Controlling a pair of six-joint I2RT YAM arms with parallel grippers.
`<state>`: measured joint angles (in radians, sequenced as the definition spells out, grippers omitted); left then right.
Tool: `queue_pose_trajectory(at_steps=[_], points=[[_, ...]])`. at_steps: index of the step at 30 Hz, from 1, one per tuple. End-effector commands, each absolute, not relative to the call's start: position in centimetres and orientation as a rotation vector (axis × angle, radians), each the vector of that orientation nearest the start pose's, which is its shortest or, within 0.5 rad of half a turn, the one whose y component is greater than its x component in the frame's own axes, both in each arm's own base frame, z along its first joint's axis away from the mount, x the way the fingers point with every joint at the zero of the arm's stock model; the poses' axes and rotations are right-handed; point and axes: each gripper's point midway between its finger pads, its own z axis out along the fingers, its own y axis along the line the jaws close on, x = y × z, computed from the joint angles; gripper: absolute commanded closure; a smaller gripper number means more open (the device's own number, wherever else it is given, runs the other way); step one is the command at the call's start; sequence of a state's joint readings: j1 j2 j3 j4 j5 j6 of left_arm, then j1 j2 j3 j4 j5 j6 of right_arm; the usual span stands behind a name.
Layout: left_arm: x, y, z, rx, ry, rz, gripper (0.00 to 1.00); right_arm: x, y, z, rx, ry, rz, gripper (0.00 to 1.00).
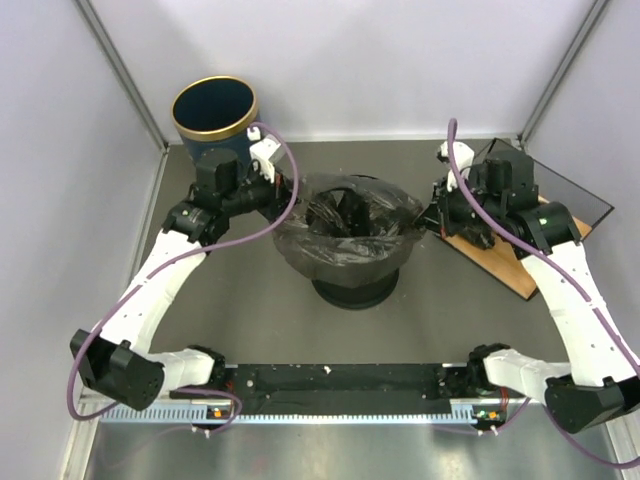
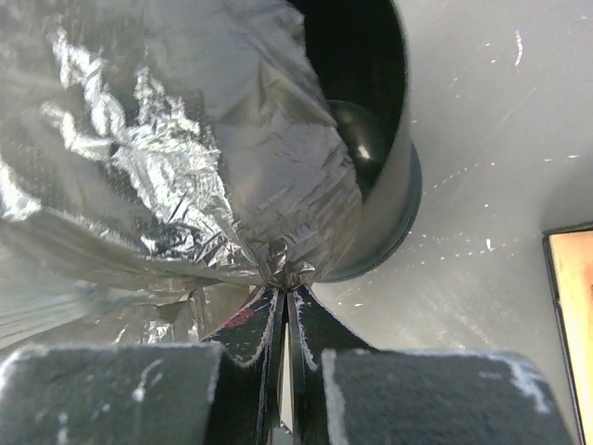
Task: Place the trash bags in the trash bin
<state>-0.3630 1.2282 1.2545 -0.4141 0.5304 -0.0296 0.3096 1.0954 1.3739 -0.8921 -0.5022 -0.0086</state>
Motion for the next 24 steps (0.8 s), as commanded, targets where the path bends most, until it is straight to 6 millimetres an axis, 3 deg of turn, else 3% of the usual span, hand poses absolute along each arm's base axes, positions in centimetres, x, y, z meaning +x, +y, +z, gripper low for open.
queue_pose_trajectory(at_steps=[1,3,4,6,7,9,12,14,15,16,19,22,24], points=[[33.1,-21.6,34.9,0.674,1.693,-0.710,1.00,26.4,16.2,33.0,-0.624,2.014,0.681,1.00],[34.3,-22.1,36.0,0.698,1.654,-0.691,1.00,27.8,16.3,35.1,-0.630,1.962,0.655,1.00],[34.7,-22.2,37.9,0.699,1.613,-0.685,1.00,28.3,16.2,35.8,-0.631,1.944,0.645,1.00],[35.9,-22.8,38.6,0.703,1.602,-0.689,1.00,29.6,15.7,37.6,-0.613,1.897,0.612,1.00],[36.2,-23.1,40.0,0.709,1.566,-0.692,1.00,30.5,15.5,37.7,-0.608,1.898,0.603,1.00],[37.3,-23.4,40.0,0.709,1.565,-0.689,1.00,31.5,14.6,38.6,-0.579,1.881,0.575,1.00],[38.2,-23.5,38.9,0.726,1.589,-0.667,0.99,32.2,14.2,37.5,-0.575,1.907,0.583,1.00],[38.0,-23.4,37.2,0.755,1.621,-0.659,0.97,31.4,14.3,37.0,-0.607,1.906,0.598,1.00],[37.7,-23.2,36.5,0.764,1.633,-0.657,0.96,30.6,14.7,35.6,-0.627,1.931,0.641,1.00],[37.3,-23.0,34.5,0.772,1.677,-0.656,0.96,30.0,14.8,34.9,-0.640,1.947,0.658,1.00],[36.0,-22.2,32.3,0.774,1.736,-0.647,0.97,28.2,14.8,32.0,-0.646,2.017,0.699,1.00],[34.3,-21.4,31.3,0.750,1.786,-0.680,0.98,26.0,15.0,30.9,-0.679,2.036,0.749,1.00],[32.4,-21.2,32.1,0.789,1.738,-0.702,0.98,23.9,15.2,30.7,-0.701,2.039,0.803,1.00]])
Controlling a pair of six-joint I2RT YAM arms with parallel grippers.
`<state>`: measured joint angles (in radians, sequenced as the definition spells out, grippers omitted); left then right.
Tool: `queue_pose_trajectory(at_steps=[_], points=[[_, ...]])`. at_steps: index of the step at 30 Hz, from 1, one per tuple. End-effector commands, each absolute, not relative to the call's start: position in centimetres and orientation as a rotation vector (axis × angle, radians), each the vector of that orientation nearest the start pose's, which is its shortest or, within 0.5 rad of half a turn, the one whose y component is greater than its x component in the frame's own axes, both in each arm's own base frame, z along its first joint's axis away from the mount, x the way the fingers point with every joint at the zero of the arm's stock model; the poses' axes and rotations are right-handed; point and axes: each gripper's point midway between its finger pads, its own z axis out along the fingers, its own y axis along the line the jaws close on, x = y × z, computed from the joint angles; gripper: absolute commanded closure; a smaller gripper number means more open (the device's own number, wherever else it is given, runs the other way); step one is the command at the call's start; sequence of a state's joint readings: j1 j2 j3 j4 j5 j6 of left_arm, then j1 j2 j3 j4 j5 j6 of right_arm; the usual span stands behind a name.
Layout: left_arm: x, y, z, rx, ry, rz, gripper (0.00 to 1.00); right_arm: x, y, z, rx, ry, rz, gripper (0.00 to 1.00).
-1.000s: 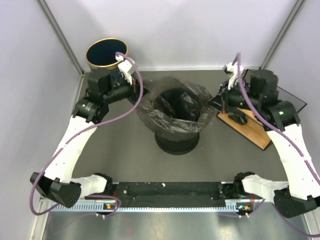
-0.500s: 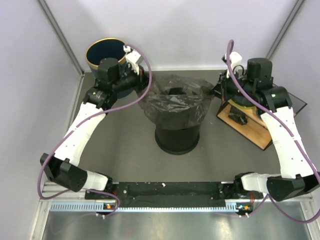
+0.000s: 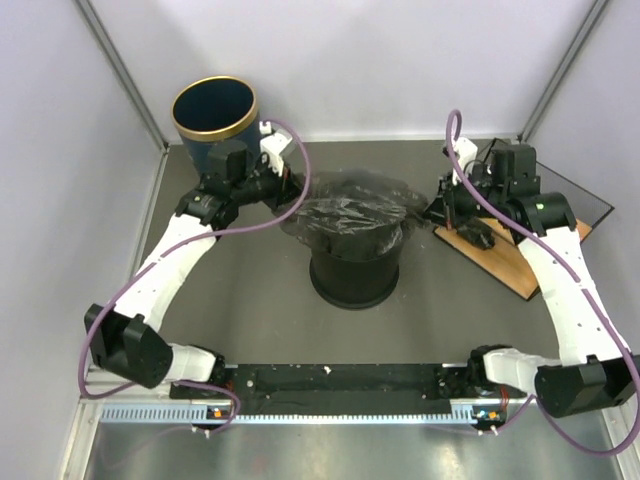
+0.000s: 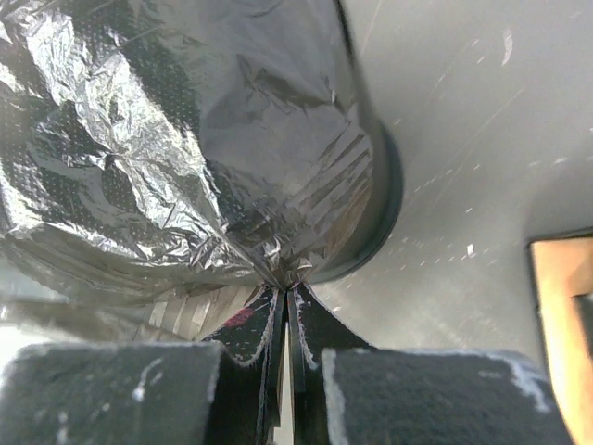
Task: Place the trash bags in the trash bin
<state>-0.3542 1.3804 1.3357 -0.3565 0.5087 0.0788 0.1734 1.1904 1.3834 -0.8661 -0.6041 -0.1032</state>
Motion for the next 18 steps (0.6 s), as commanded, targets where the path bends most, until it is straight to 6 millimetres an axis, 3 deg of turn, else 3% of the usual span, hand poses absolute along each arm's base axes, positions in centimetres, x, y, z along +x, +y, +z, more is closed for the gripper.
queue_pose_trajectory(at_steps=[1,2,6,7,8,10,13,14,18], points=[[31.7,-20.9,31.1,0.797,1.750,-0.703,0.97,23.4,15.2,30.5,-0.708,2.040,0.806,1.00],[30.9,-20.6,32.2,0.800,1.701,-0.691,0.96,22.8,15.1,29.9,-0.712,2.055,0.809,1.00],[29.0,-20.0,31.0,0.829,1.695,-0.684,0.81,21.7,14.5,29.0,-0.729,2.059,0.777,1.00],[28.9,-19.8,30.5,0.822,1.710,-0.675,0.70,21.5,14.5,29.1,-0.737,2.051,0.773,1.00],[28.8,-19.6,30.5,0.815,1.710,-0.665,0.51,21.5,14.5,29.0,-0.737,2.053,0.773,1.00],[28.9,-19.0,30.8,0.787,1.731,-0.633,0.40,21.8,14.4,29.0,-0.726,2.063,0.771,1.00],[27.4,-19.2,31.6,0.837,1.706,-0.670,0.25,22.6,14.5,29.2,-0.720,2.070,0.764,1.00],[25.9,-19.7,32.4,0.899,1.648,-0.717,0.02,23.1,14.5,29.2,-0.716,2.077,0.757,1.00],[21.7,-20.4,32.0,1.052,1.553,-0.826,0.02,23.7,14.5,29.4,-0.706,2.085,0.752,1.00]])
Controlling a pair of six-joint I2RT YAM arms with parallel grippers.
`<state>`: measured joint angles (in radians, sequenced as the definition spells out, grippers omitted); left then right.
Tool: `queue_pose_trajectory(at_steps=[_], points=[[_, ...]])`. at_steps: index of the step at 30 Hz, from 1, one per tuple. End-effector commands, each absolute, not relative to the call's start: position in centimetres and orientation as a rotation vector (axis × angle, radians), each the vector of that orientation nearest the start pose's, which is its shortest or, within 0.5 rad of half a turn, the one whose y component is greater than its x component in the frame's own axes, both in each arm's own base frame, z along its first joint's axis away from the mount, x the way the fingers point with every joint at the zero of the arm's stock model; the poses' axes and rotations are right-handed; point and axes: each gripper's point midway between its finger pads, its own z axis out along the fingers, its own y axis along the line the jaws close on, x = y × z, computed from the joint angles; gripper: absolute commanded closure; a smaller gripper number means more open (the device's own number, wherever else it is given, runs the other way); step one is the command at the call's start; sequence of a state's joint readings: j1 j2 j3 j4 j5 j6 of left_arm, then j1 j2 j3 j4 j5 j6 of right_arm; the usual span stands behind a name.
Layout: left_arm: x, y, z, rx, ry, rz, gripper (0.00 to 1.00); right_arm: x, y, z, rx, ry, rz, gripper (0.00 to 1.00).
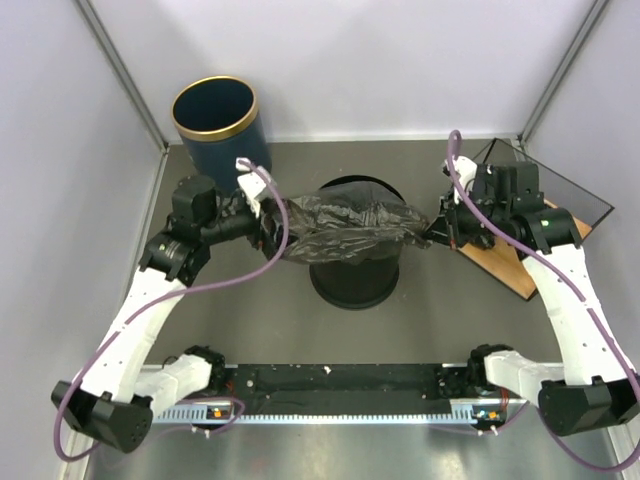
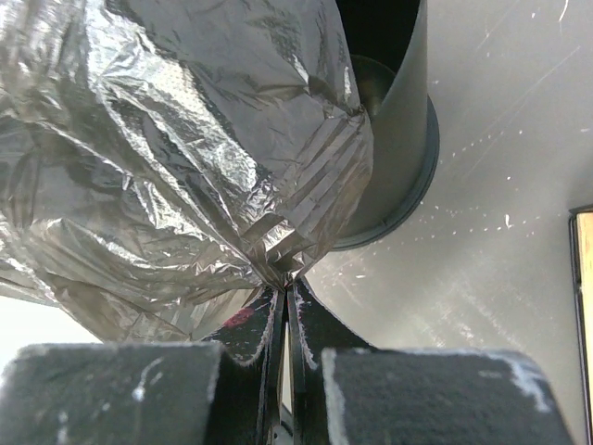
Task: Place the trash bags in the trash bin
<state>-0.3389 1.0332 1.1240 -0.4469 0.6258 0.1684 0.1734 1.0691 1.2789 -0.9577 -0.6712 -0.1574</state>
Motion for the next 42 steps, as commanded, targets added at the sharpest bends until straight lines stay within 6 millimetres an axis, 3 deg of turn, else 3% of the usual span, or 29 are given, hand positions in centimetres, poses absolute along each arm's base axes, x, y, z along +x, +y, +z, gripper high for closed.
queue_pose_trajectory(at_steps=[1,6,7,9,10,13,17,18,21,24,27,30,32,35,37,42], points=[[21.1,-20.2,30.8,1.065,1.580,-0.840,0.02,23.5,14.5,29.4,-0.704,2.086,0.756,1.00],[20.1,-19.5,28.0,1.120,1.551,-0.772,0.02,22.0,14.5,29.4,-0.718,2.059,0.768,1.00],[20.6,-19.1,26.1,1.113,1.592,-0.733,0.02,21.9,14.4,29.0,-0.719,2.065,0.766,1.00],[22.2,-18.6,24.8,1.104,1.605,-0.633,0.02,22.3,13.9,27.7,-0.703,2.105,0.727,1.00],[23.5,-17.7,22.8,1.080,1.672,-0.553,0.02,22.5,13.8,27.4,-0.716,2.108,0.714,1.00],[25.7,-16.9,20.9,1.061,1.722,-0.458,0.02,23.3,13.6,26.6,-0.710,2.129,0.694,1.00],[27.5,-16.2,20.2,1.005,1.776,-0.385,0.02,24.4,13.3,26.2,-0.677,2.144,0.677,1.00],[27.5,-16.2,20.2,1.012,1.778,-0.382,0.02,24.7,12.9,26.2,-0.662,2.148,0.667,1.00],[24.6,-16.8,21.9,1.133,1.692,-0.477,0.01,26.1,12.3,26.6,-0.625,2.138,0.641,1.00],[20.0,-18.4,26.0,1.259,1.403,-0.592,0.02,26.8,12.7,27.9,-0.634,2.099,0.663,1.00],[17.2,-18.7,29.7,1.280,1.315,-0.663,0.02,27.1,13.1,28.1,-0.635,2.091,0.688,1.00],[16.9,-18.9,31.1,1.293,1.312,-0.684,0.03,27.3,13.2,27.8,-0.636,2.094,0.701,1.00],[18.0,-19.1,32.4,1.254,1.270,-0.656,0.04,27.4,13.4,28.0,-0.639,2.083,0.714,1.00],[19.6,-19.4,32.9,1.236,1.247,-0.602,0.05,27.8,13.5,28.4,-0.637,2.075,0.713,1.00],[20.0,-19.9,32.5,1.286,1.213,-0.582,0.05,28.2,13.5,28.4,-0.635,2.075,0.705,1.00],[18.8,-21.5,30.3,1.484,1.145,-0.598,0.02,28.4,13.4,28.7,-0.639,2.064,0.697,1.00]])
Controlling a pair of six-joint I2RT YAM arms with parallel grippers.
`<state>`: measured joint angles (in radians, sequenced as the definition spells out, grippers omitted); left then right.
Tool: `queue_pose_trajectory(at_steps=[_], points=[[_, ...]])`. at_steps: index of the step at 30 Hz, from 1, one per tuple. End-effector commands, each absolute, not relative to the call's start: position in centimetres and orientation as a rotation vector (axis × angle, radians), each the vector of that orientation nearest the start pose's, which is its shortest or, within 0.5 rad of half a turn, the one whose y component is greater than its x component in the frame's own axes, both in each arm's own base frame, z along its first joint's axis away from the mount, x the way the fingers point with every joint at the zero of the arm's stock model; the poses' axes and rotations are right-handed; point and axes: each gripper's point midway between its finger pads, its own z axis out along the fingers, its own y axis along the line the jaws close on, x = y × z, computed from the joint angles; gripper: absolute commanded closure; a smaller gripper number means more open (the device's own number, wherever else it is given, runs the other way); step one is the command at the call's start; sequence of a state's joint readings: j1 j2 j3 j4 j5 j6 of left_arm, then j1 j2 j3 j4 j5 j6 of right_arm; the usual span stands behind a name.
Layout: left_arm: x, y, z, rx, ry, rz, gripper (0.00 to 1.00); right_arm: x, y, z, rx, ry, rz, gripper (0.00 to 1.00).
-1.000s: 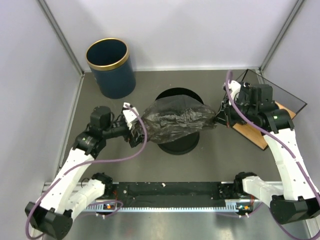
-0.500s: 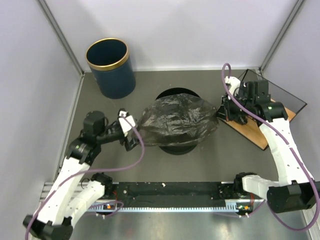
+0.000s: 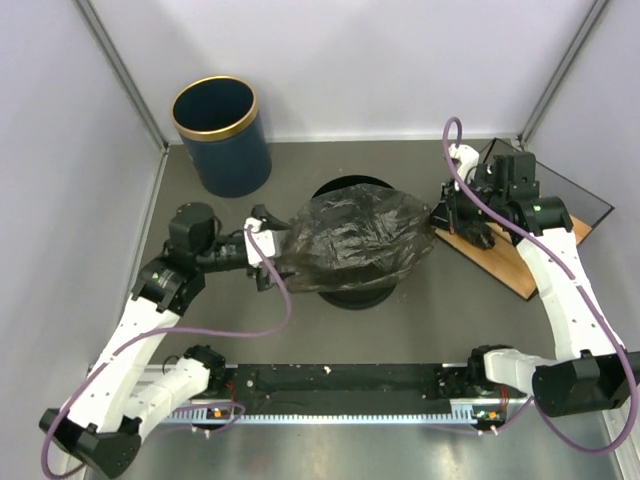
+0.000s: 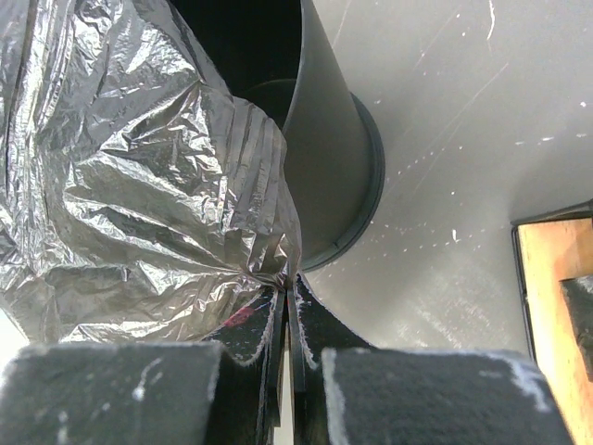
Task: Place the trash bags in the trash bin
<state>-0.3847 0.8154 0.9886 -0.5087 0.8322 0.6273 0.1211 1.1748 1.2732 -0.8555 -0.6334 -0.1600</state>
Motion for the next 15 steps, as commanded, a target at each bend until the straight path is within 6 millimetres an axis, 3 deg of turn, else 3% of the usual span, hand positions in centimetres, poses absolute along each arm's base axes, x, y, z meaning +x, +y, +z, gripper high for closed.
queue_pose_trajectory(at_steps=[1,5,8,9,11,12,15], points=[[19.1,-21.6,29.9,1.493,1.159,-0.571,0.02,28.5,13.4,28.7,-0.638,2.065,0.695,1.00],[20.6,-22.0,28.9,1.530,1.146,-0.451,0.16,28.8,13.5,28.8,-0.637,2.058,0.696,1.00],[22.0,-22.3,29.8,1.516,1.116,-0.385,0.50,29.5,13.5,29.0,-0.632,2.054,0.688,1.00],[22.1,-22.4,30.5,1.495,1.108,-0.385,0.66,29.6,13.5,29.0,-0.629,2.053,0.685,1.00],[22.3,-22.7,32.3,1.450,1.064,-0.386,0.82,30.1,13.4,29.4,-0.624,2.041,0.669,1.00],[22.3,-22.9,32.9,1.416,1.077,-0.414,1.00,30.3,13.3,29.7,-0.619,2.033,0.663,1.00],[23.8,-23.1,34.9,1.261,1.142,-0.441,1.00,30.8,13.4,30.1,-0.609,2.018,0.659,1.00]])
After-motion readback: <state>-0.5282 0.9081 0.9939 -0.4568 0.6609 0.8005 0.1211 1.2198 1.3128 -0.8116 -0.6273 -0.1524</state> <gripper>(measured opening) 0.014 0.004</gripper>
